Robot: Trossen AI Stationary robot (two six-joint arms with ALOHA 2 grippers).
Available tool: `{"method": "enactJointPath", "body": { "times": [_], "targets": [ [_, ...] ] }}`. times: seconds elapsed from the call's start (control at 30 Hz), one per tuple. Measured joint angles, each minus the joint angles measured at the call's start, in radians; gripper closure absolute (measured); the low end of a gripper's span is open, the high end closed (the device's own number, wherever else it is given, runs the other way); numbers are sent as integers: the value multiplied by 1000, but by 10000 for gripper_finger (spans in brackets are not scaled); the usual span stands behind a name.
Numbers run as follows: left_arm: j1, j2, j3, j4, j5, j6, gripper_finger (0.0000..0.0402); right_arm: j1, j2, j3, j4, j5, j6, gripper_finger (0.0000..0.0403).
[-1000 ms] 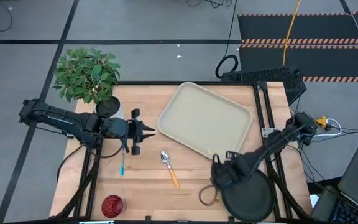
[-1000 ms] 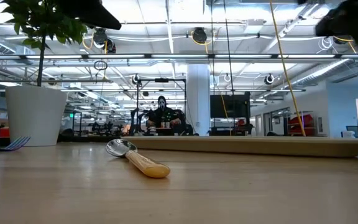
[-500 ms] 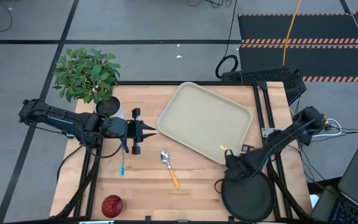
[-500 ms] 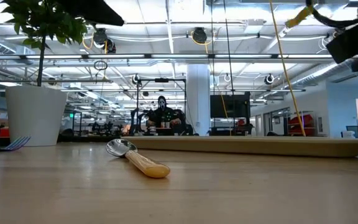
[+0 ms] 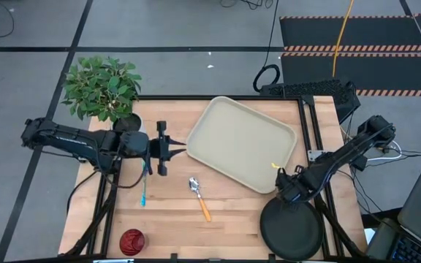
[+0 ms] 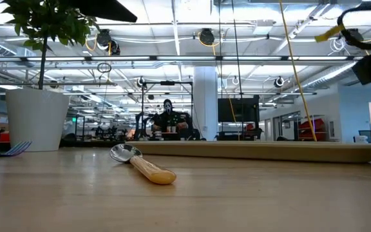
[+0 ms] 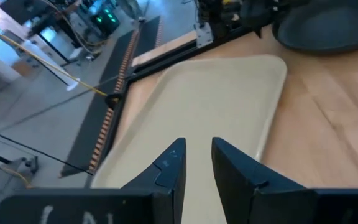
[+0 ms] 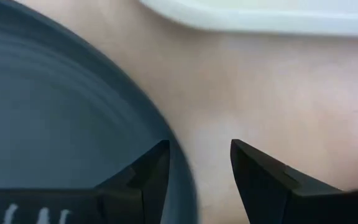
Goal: Pick and place plate/cup/fork/spoon on tray
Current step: Put the black plate in the center of the tray
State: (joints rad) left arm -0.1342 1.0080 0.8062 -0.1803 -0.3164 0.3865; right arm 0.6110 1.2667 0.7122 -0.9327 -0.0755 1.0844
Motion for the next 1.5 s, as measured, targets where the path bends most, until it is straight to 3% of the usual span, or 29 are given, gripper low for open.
{"method": "enactJointPath", "body": {
  "times": [0.2,0.27,0.4,0.57,0.73,0.97,1.17,1.33,1.5],
  "targets": [
    [37,0,9,17,1,51,321,1,19,-54,47,-87,55,255],
    [46,0,21,18,1,56,321,-1,16,-54,50,-77,44,281],
    [52,-1,33,17,2,57,321,-2,5,-53,53,-94,11,377],
    [52,-1,34,9,2,65,321,-1,-15,-43,113,-149,41,398],
    [52,-1,34,3,3,64,321,0,-30,65,176,-56,31,402],
    [52,-1,34,6,4,47,321,-32,-71,146,94,92,97,402],
    [50,-1,35,20,6,41,321,-194,-104,145,85,105,111,403],
    [40,-1,35,21,93,80,321,-446,-133,146,122,124,-72,403],
    [27,-7,35,18,114,102,321,-745,-144,146,155,12,-288,403]
  ]
}}
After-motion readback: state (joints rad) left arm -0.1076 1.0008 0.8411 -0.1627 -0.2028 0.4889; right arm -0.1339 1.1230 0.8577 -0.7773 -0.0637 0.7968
